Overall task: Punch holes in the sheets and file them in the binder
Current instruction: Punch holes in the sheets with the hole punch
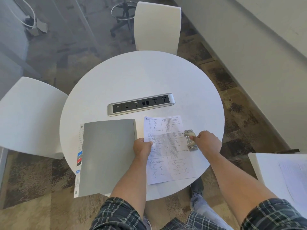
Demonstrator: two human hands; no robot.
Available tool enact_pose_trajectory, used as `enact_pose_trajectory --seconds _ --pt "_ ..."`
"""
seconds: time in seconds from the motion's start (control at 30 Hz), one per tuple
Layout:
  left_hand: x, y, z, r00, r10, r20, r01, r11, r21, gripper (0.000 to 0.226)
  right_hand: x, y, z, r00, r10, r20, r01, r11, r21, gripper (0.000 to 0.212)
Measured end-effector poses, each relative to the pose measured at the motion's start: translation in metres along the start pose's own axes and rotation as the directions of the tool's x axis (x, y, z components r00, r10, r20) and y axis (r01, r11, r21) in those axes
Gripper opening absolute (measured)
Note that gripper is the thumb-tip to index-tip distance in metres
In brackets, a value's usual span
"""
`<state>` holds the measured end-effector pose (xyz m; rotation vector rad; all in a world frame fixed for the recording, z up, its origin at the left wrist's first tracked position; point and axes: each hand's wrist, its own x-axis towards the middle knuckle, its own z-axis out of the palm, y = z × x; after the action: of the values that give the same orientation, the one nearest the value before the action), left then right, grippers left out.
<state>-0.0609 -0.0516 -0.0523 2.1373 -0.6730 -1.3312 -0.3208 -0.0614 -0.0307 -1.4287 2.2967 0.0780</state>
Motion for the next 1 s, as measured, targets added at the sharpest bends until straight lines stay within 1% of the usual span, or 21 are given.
enact_pose_trajectory --seconds 0.17,0.27,0.33,0.53,0.63,0.7,0.77,0.8,0.83,0.93,1.0 --pt "0.000 -0.004 -0.007 1.000 -0.004 -0.026 0.004 1.000 0.025 0.003 0.009 0.008 0.002 0.999 0.028 -0.022 -0.028 1.000 0.004 0.054" --pt "-0.001 -0.006 -0.011 0.999 -0.004 -0.040 0.005 0.999 0.037 0.014 0.015 0.010 0.005 0.999 0.038 -0.024 -0.038 0.999 0.014 0.054" --pt "-0.001 -0.008 -0.014 0.999 -0.010 -0.046 0.012 0.999 0.039 0.017 0.017 0.010 0.005 0.999 0.040 -0.027 -0.040 0.999 0.020 0.053" --pt "-0.006 -0.011 -0.020 0.999 -0.024 -0.041 0.024 1.000 0.007 0.015 0.021 0.007 -0.001 0.996 0.079 -0.035 -0.078 0.997 0.023 0.052" --pt "-0.008 -0.013 -0.019 0.999 -0.020 -0.026 0.020 1.000 -0.001 0.015 0.017 0.003 -0.004 0.995 0.089 -0.055 -0.089 0.996 0.009 0.045" --pt "-0.011 -0.012 -0.019 1.000 -0.016 -0.014 0.015 1.000 -0.013 0.015 0.007 -0.005 -0.006 0.994 0.042 -0.105 -0.040 0.999 0.013 0.038" --pt "-0.014 -0.009 -0.019 1.000 -0.006 0.000 0.006 0.999 -0.042 0.010 -0.004 -0.019 -0.005 0.991 -0.026 -0.134 0.039 0.995 0.093 0.031" --pt "-0.016 -0.006 -0.019 1.000 -0.003 0.007 0.003 0.998 -0.065 0.005 -0.010 -0.027 -0.005 0.991 -0.067 -0.117 0.083 0.987 0.140 0.027" --pt "-0.017 -0.003 -0.018 1.000 0.003 0.012 -0.002 0.996 -0.093 0.003 -0.016 -0.036 -0.004 0.990 -0.120 -0.079 0.133 0.973 0.186 0.024" --pt "-0.022 0.007 -0.015 0.999 0.031 0.031 -0.025 0.987 -0.161 0.015 -0.034 -0.060 -0.002 0.953 -0.293 0.076 0.253 0.910 0.328 0.019" --pt "-0.026 0.015 -0.014 0.997 0.065 0.043 -0.055 0.979 -0.194 0.017 -0.042 -0.073 0.000 0.905 -0.396 0.157 0.299 0.853 0.427 0.026"
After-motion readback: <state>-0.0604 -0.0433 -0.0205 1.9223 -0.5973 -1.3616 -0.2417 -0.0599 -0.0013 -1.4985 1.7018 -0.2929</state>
